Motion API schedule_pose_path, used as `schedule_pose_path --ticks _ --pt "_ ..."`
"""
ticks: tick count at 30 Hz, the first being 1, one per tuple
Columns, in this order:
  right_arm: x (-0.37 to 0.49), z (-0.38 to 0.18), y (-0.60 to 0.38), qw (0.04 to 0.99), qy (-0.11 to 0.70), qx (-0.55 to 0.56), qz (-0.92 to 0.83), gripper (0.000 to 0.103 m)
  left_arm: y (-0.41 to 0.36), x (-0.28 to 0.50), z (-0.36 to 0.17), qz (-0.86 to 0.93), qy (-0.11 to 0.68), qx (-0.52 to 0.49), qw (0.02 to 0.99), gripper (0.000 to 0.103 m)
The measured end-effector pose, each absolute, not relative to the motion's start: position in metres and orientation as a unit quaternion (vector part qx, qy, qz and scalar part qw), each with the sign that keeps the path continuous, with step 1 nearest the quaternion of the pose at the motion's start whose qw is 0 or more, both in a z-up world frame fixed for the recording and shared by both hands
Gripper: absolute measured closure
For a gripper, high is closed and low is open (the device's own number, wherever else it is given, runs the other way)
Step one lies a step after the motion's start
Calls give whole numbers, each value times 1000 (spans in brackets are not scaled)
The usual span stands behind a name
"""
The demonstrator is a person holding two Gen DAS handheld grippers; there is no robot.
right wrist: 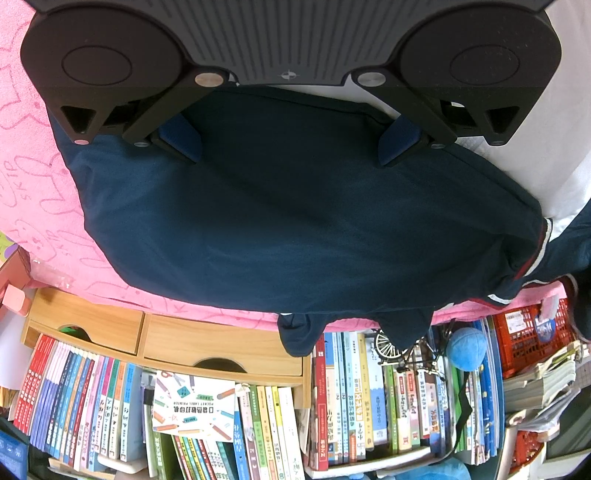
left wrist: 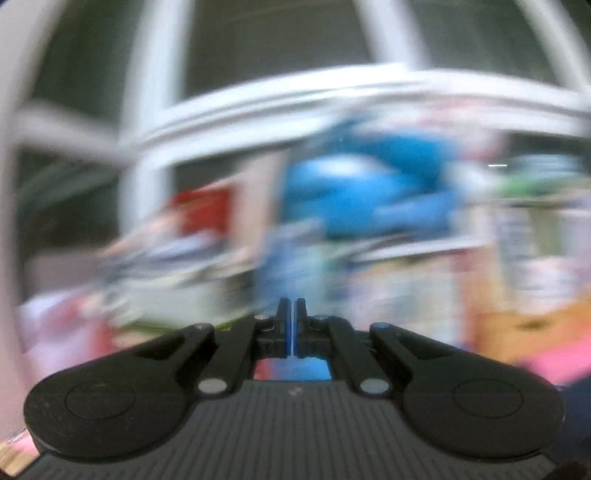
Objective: Fold clothes
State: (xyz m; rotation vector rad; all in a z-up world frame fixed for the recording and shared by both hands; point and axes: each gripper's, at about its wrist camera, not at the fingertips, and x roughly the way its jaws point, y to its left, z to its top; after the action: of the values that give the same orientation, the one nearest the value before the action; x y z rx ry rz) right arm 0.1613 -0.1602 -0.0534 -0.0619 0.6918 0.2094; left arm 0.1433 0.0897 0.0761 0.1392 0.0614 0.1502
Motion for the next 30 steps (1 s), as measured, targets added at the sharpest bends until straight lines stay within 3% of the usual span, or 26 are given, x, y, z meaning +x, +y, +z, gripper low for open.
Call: schedule_pose_path --ticks 6,9,11,12,13,16,19,23,25,27,30 --pt "162 -53 -162 935 338 -26 104 0 -1 149 17 -55 184 44 980 101" --pt "162 -53 -162 935 337 -25 105 0 13 134 2 -22 183 82 979 91" --pt "162 -53 -162 935 337 -25 105 0 40 133 3 35 170 100 980 59" --pt "162 -53 -162 935 337 -25 105 0 58 135 4 71 165 100 979 33" --pt "162 -53 -162 935 337 -25 105 0 77 138 6 107 159 96 977 23" --pt "162 -53 -163 935 337 -26 105 0 154 158 6 206 167 12 964 16" --pt "162 -53 -163 935 337 -26 105 0 229 183 0 290 186 -75 936 16" --pt "162 -53 -163 935 337 -27 104 0 267 204 -25 302 251 -129 911 21" --pt "162 -53 -162 935 338 -27 104 0 269 203 -32 282 257 -151 912 78" --pt "161 -53 -162 935 338 -27 104 0 262 198 -29 273 249 -150 917 91" --pt "161 -53 -162 935 338 -26 104 0 230 194 -2 243 213 -110 940 93"
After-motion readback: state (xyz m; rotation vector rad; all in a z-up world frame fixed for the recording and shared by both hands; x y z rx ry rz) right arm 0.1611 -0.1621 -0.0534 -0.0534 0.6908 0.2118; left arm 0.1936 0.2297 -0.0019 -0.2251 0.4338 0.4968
